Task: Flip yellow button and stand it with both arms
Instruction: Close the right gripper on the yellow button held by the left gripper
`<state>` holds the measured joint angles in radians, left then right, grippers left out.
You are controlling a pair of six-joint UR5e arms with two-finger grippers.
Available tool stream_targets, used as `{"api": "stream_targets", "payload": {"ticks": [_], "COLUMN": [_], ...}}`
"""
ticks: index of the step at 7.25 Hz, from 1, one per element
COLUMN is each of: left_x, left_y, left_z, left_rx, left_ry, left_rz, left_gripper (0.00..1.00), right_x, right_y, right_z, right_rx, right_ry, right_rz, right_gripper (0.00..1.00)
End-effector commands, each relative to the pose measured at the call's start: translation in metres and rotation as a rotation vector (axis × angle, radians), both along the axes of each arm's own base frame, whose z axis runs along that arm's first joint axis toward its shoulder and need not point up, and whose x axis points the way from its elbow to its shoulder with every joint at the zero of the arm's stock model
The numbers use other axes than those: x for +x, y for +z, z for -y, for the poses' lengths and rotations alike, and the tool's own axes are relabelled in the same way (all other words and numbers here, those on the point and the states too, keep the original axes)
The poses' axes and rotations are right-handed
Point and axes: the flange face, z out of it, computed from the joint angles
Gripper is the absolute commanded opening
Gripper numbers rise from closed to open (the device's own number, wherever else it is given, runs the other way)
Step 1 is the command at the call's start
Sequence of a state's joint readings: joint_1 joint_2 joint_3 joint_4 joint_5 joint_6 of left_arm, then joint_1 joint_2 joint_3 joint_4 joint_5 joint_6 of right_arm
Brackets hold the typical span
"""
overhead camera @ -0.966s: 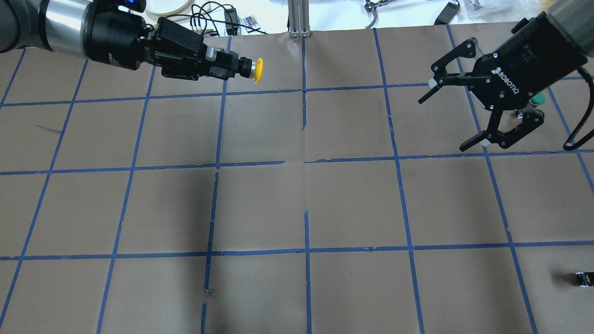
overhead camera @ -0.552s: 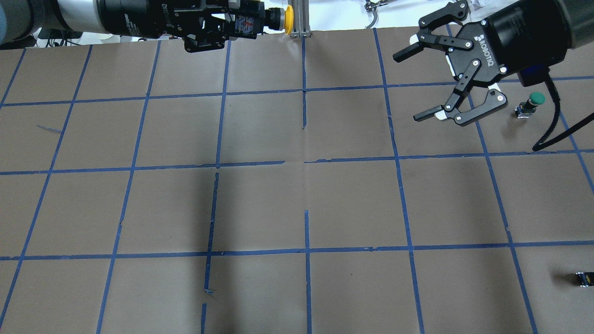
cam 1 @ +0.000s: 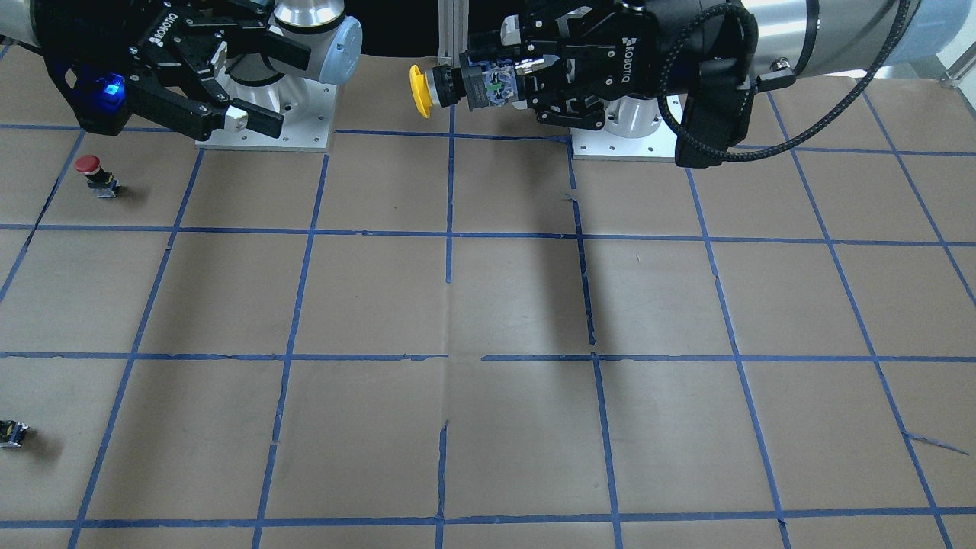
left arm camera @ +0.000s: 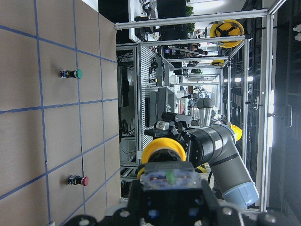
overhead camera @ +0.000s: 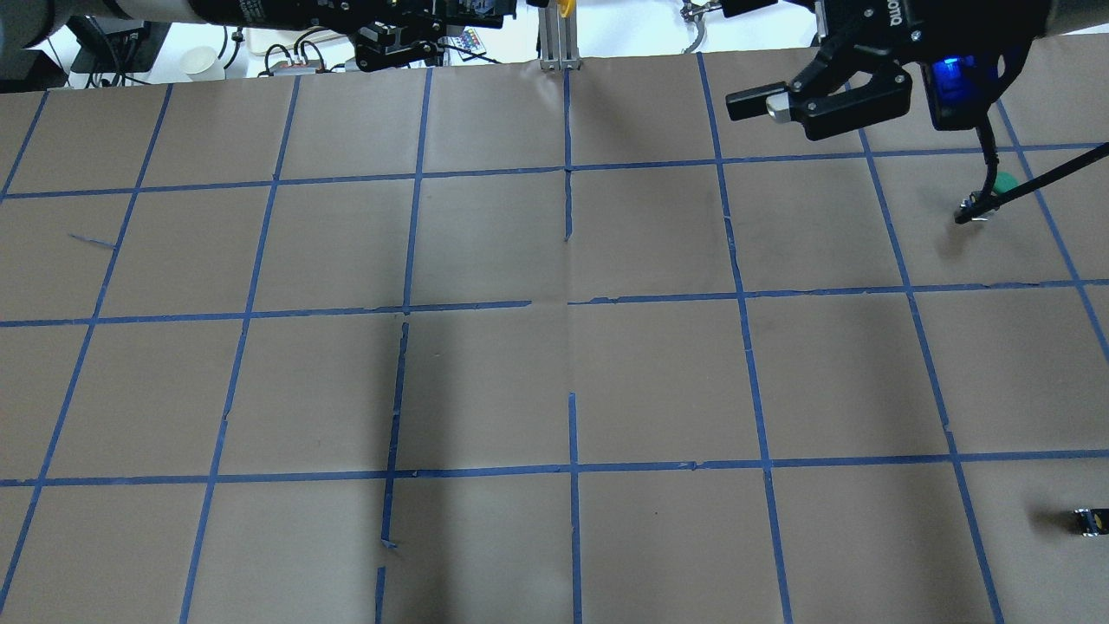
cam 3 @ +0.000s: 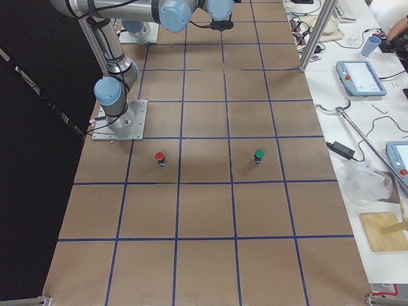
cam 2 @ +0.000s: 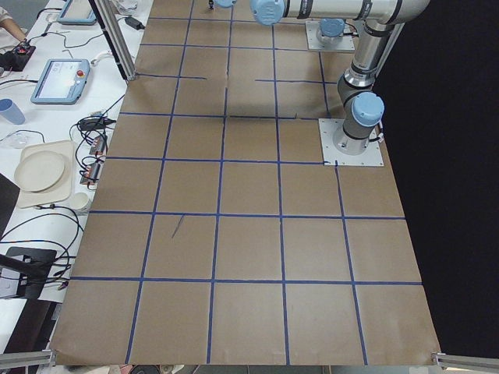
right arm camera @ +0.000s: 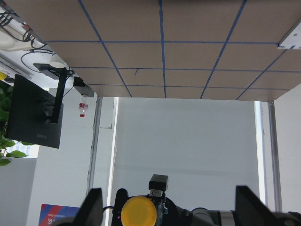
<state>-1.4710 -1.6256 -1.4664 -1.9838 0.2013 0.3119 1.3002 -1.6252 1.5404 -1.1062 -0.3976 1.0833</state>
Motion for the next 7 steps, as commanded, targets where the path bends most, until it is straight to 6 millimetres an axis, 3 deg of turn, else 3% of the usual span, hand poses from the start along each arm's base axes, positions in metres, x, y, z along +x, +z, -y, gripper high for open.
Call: {"api": "stream_targets", "payload": {"ticks": [1, 3, 6, 7], "left_x": [-0.015, -0.019, -0.019, -0.019], "left_y": [-0.007, -0.008, -0.004, -0.004], "left_z": [-0.001, -0.001, 0.0, 0.001], "left_rx": [0.059, 0.049, 0.002, 0.002], "left_ry": [0.01, 0.015, 0.013, 0.014], "left_rz": [-0.086, -0.114, -0.113, -0.114], "left_gripper": [0.03, 0.03, 0.02, 0.02], "right_x": [0.011, 0.039, 0.041, 0.051], "right_y": [0.014, 0.014, 0.021, 0.023], "right_z": [0.011, 0.006, 0.013, 0.018], "right_rx": [-0.01, 0.0, -0.001, -0.001], "right_ry": [-0.03, 0.021, -0.009, -0.003], "right_rz": [0.032, 0.034, 0.075, 0.082], "right_gripper": [1.0, 1.0, 1.0, 0.99]}}
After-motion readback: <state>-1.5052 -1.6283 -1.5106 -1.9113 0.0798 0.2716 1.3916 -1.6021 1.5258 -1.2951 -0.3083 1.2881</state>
